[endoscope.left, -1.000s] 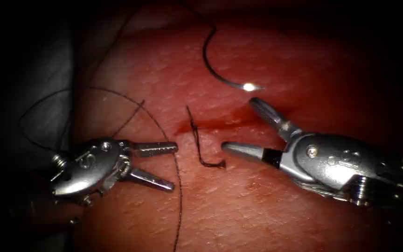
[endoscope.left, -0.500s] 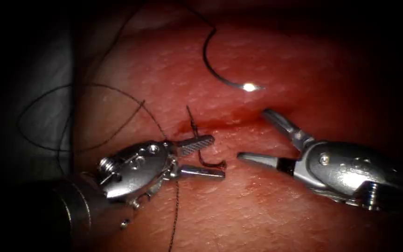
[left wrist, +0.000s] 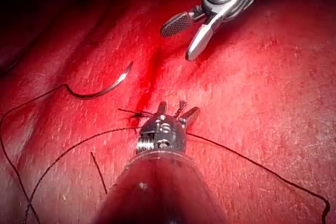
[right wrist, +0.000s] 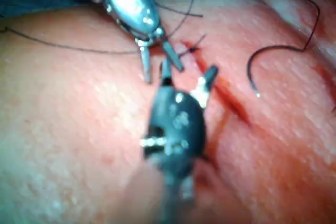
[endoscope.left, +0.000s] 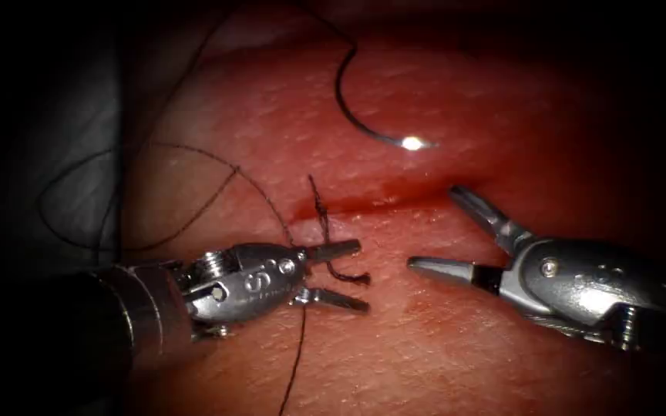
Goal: Wound Closure
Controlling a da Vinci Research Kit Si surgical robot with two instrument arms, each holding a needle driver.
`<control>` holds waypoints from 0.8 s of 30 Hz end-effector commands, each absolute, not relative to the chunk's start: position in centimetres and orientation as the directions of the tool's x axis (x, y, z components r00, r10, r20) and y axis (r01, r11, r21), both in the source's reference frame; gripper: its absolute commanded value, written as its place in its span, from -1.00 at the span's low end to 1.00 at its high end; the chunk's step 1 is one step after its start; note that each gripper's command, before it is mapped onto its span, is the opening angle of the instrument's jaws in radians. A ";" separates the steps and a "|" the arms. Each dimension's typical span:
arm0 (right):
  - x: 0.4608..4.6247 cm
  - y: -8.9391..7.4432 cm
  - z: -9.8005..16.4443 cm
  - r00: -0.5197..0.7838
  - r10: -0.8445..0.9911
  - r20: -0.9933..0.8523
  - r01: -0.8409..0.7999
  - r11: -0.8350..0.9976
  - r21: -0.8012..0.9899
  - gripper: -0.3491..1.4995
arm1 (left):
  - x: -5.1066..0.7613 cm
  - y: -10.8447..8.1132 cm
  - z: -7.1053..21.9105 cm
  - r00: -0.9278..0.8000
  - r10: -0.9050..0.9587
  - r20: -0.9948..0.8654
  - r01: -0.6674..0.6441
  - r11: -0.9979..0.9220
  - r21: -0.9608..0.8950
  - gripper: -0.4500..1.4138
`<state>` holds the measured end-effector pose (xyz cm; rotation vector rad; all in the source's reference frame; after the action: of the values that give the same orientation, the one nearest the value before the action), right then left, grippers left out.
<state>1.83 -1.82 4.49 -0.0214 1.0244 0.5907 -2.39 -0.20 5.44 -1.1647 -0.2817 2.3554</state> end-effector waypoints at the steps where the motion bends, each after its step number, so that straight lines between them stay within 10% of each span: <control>1: 1.89 -1.9 4.5 0.378 0.455 -0.806 -0.471 0.844 0.256 0.02 | -2.45 -0.2 5.5 -0.515 0.512 -0.688 -0.337 -0.859 -0.386 -0.21; 5: 1.90 -1.9 4.5 0.378 0.455 -0.806 -0.472 0.844 0.255 0.03 | -2.45 -0.2 5.5 -0.518 0.491 -0.701 -0.328 -0.870 -0.367 -0.30; 10: 1.92 -1.9 4.6 0.380 0.453 -0.806 -0.473 0.844 0.252 0.03 | -2.45 -0.2 5.4 -0.521 0.448 -0.727 -0.309 -0.893 -0.329 -1.00; 24: 1.96 -1.8 4.9 0.407 0.241 -0.881 -0.275 0.952 0.134 0.05 | -2.23 0.0 5.1 -0.475 0.431 -0.767 -0.317 -0.897 -0.308 -1.00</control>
<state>1.89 -1.79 4.85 -0.0412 1.1060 0.3074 -2.14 0.06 5.06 -1.2817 -0.1659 2.3707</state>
